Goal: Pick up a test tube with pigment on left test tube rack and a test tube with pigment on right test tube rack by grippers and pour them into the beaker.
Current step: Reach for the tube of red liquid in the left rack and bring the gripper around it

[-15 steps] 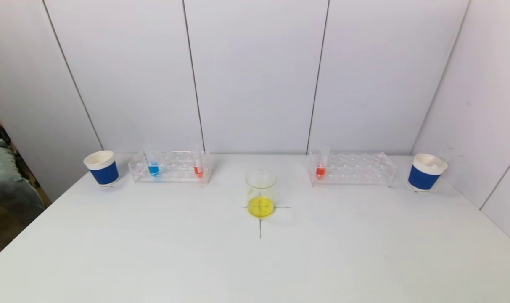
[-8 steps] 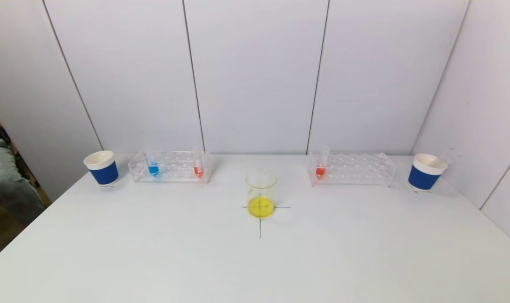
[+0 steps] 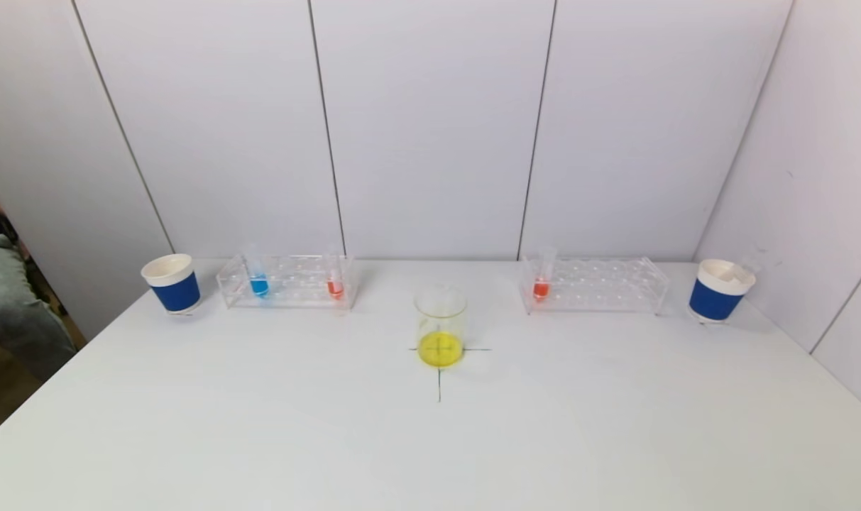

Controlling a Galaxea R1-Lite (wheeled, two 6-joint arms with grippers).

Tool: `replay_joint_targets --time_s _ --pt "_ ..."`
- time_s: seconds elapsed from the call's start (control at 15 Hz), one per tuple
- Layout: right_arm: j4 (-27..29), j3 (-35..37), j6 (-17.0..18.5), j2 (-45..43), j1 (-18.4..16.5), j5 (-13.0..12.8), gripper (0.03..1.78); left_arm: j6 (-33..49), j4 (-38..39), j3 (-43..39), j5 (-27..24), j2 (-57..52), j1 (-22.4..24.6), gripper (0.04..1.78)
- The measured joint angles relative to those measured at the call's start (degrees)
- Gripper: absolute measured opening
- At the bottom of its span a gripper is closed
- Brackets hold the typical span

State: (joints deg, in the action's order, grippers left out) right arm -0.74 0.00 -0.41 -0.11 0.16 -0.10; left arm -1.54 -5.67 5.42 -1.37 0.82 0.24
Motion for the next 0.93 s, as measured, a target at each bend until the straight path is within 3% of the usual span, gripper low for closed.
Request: replay_joint_targets --time_s 0.2,0.47,0.93 --pt "0.0 0.0 0.0 0.0 0.0 0.0 1.76 -0.1 -0.5 10.3 0.0 7.2 0.0 1.76" --pt "0.0 0.0 0.0 0.0 0.0 0.0 1.76 -0.4 3.1 23.3 0.1 24.7 0.0 1.76" --pt "0.0 0.0 0.0 0.0 0.0 0.0 1.76 -2.0 26.0 29.5 0.4 56.6 -2.9 1.76"
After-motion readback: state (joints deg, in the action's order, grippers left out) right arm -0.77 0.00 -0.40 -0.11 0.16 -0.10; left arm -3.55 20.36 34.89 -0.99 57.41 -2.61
